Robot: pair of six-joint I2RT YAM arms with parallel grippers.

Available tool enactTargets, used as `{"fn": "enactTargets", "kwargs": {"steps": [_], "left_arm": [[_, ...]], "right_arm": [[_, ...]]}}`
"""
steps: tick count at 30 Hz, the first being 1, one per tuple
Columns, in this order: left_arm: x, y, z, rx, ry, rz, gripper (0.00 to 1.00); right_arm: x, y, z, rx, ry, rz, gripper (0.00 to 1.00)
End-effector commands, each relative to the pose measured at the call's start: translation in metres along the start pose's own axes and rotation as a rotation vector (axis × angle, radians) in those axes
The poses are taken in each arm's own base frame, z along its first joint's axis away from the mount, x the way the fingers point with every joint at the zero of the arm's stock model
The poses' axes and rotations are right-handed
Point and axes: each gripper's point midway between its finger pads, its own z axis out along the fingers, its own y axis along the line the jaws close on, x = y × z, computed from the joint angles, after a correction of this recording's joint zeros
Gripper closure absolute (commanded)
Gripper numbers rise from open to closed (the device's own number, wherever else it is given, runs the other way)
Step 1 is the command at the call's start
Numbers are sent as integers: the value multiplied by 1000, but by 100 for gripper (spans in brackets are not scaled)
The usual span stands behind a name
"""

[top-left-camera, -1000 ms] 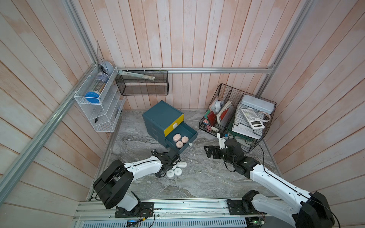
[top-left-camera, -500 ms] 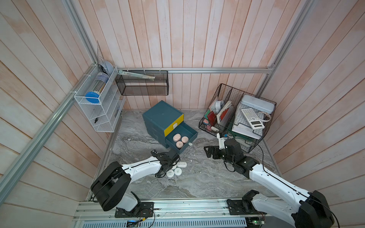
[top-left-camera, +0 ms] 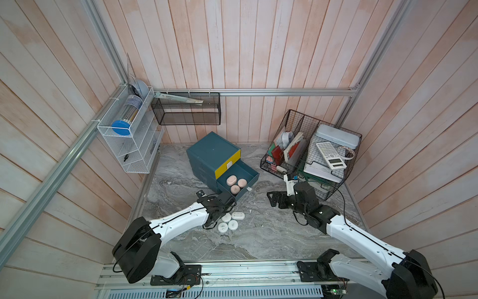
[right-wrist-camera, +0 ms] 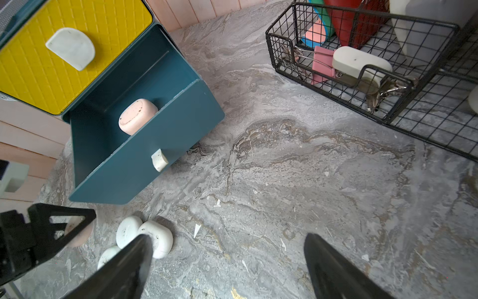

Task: Put the bluetooth earphones in the drawer according to color
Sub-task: Place the bluetooth earphone in the drawer, then close the drawer of the storage box.

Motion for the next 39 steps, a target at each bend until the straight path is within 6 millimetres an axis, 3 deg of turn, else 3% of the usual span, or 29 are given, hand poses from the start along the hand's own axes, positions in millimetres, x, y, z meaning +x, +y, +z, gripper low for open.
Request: {"fn": "enactTargets", "kwargs": {"steps": [1, 5, 13, 24, 29, 34, 39], "left_arm": [[-30, -10, -31, 26, -113, 32, 56], [-49, -33, -54, 76, -177, 58, 56], [-81, -98, -86, 166, -302, 165, 57], [-91, -175, -84, 277, -381, 346, 53], [-101, -187, -92, 280, -416, 370, 30], [-113, -196, -131, 387, -441, 376, 17], [-132, -182, -166, 433, -502, 371, 6]], "right_arm": [[2, -1, 1, -11, -9, 16, 2], [2, 1, 2, -20, -7, 23, 2], [3, 4, 7, -41, 0, 48, 2], [9, 6, 11, -65, 19, 78, 2], [12, 8, 13, -76, 29, 92, 2], [13, 13, 13, -113, 32, 107, 2], [15, 18, 14, -145, 37, 113, 2]]}}
